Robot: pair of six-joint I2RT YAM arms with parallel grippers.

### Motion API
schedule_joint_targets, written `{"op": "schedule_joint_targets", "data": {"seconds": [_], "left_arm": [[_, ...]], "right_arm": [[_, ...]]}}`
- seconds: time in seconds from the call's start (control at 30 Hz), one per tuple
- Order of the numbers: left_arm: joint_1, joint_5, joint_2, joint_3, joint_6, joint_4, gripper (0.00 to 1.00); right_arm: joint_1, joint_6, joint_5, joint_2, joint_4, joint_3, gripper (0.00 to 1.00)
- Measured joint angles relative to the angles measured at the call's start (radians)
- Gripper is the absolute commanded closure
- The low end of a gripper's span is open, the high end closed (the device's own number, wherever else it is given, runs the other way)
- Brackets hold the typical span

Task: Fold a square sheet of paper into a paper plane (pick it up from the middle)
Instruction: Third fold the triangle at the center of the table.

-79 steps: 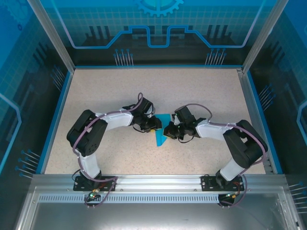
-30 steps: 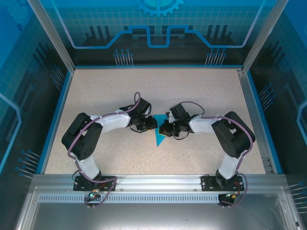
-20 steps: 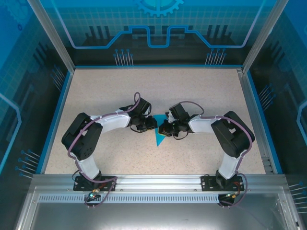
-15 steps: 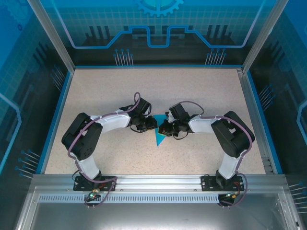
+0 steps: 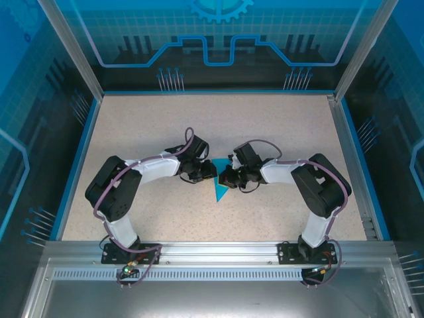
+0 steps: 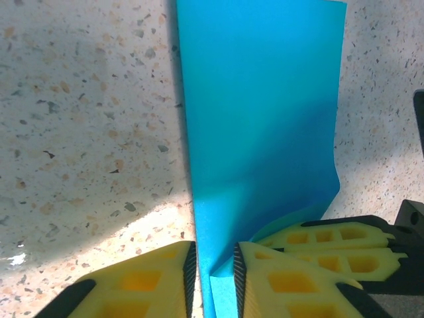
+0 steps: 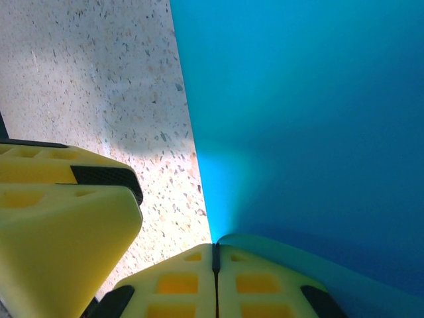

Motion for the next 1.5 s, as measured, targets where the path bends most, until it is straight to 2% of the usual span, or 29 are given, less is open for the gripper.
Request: {"op": "schedule_joint_targets", "data": {"seconds": [0.33, 0.57, 1.5], "left_arm": [[0.029, -0.006, 0.097, 0.098, 0.001, 0.006, 0.91], [0.038, -0.002, 0.17, 0.124, 0.002, 0.007, 0.93], [0.04, 0.013, 0.18, 0.137, 0.002, 0.007, 0.94]], "right_arm": [[0.0, 0.0, 0.001, 0.008, 0.005, 0.0, 0.94], [0.0, 0.0, 0.002, 0.008, 0.007, 0.0, 0.94], [-0.001, 0.0, 0.003, 0.029, 0.03, 0.0, 0.93]]}}
